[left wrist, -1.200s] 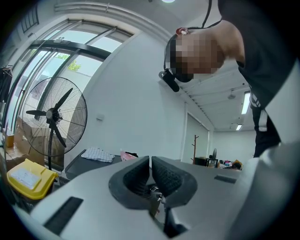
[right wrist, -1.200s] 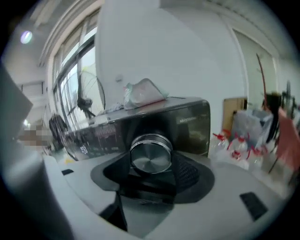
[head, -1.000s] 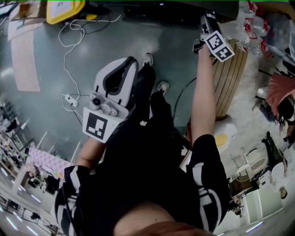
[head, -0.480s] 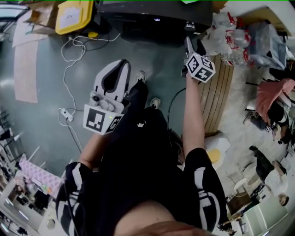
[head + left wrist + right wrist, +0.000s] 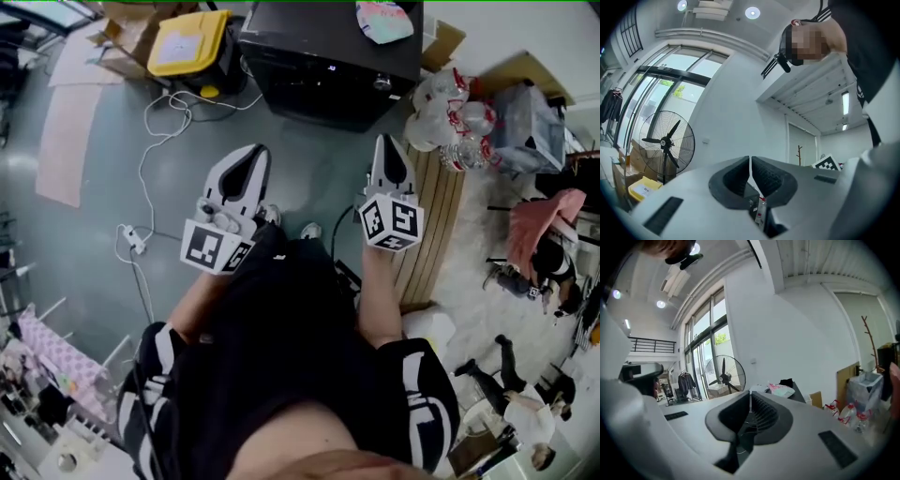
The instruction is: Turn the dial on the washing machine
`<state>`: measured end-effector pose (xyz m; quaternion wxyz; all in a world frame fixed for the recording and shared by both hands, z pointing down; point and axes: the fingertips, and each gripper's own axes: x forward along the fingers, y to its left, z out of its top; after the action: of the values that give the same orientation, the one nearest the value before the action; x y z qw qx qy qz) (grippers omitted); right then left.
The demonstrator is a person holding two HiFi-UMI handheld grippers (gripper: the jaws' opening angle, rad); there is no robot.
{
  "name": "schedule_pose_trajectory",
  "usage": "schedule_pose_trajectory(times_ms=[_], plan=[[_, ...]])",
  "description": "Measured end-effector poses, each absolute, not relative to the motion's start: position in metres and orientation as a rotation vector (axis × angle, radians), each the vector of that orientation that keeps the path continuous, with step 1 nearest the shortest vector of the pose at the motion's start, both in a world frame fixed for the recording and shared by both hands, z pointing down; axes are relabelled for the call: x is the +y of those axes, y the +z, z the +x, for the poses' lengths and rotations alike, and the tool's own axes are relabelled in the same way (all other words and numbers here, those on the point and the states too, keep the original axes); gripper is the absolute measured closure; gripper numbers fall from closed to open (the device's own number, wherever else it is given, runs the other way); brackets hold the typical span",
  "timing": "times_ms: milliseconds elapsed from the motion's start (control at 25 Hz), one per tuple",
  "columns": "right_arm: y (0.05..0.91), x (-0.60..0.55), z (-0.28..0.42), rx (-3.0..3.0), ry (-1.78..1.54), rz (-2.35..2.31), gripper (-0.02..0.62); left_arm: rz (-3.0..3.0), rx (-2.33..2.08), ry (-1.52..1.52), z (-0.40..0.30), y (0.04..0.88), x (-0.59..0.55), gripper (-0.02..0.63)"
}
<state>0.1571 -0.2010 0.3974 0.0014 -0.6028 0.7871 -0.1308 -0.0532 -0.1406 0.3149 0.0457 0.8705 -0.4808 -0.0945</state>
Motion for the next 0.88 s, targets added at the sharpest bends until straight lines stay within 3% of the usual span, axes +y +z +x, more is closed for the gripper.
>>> schedule_pose_trajectory(times_ms=[440,880], plan=[[0.375,-0.120,0.122,2.527,-0.381,-1.951,0.569,2.690,-1.406,-0.271,-0.071,0.326,-0.123,0.572],[0.369,-0.122,0.116,2.504,-0.364,-1.981,0.571,2.729,-1.356,-0.304,-0.069,0.317,-0.125,0.571]])
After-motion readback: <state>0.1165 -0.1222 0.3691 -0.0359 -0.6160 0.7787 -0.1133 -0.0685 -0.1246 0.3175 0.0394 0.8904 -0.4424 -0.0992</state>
